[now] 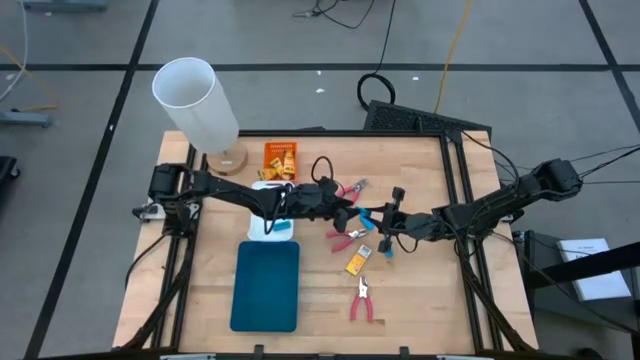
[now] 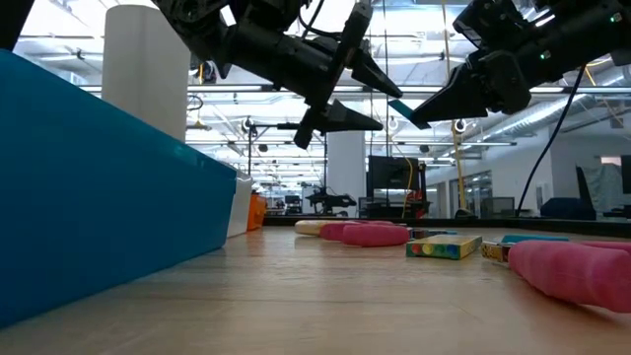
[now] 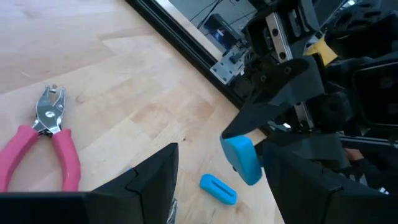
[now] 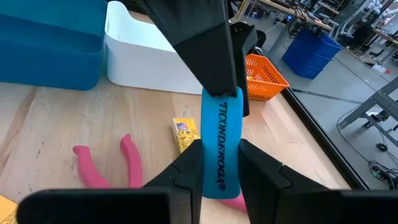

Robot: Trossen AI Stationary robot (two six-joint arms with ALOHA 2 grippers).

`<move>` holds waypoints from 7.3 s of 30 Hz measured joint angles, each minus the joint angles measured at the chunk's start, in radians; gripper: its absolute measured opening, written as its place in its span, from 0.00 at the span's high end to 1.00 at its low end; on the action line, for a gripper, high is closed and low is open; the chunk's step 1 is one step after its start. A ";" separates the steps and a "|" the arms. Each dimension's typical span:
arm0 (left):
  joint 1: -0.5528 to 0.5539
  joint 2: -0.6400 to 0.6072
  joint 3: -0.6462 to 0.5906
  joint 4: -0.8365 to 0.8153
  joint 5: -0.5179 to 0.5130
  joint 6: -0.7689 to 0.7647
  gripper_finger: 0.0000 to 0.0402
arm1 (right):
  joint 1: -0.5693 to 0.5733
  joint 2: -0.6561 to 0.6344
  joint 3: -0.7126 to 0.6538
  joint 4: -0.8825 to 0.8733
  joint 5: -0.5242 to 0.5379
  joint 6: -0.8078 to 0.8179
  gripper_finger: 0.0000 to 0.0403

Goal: Pick & Place School Supplies
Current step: Put the blue eraser into the white bin

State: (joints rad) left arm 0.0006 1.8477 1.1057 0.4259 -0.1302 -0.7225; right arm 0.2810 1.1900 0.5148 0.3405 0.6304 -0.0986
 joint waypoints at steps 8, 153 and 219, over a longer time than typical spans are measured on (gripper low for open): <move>-0.001 -0.001 0.000 0.045 0.014 0.006 0.40 | 0.000 0.000 0.000 0.000 0.000 -0.003 0.82; -0.407 -0.487 -0.476 -0.005 0.105 0.433 0.23 | 0.081 -0.032 0.163 -0.450 -0.084 0.569 0.45; -0.067 -0.942 -0.513 -0.564 0.334 0.672 0.23 | -0.487 -0.171 0.205 -0.232 -0.295 -0.076 0.45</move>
State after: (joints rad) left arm -0.0663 0.9058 0.5926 -0.1386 0.2038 -0.0506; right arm -0.2058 1.0191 0.7200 0.1087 0.3355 -0.1750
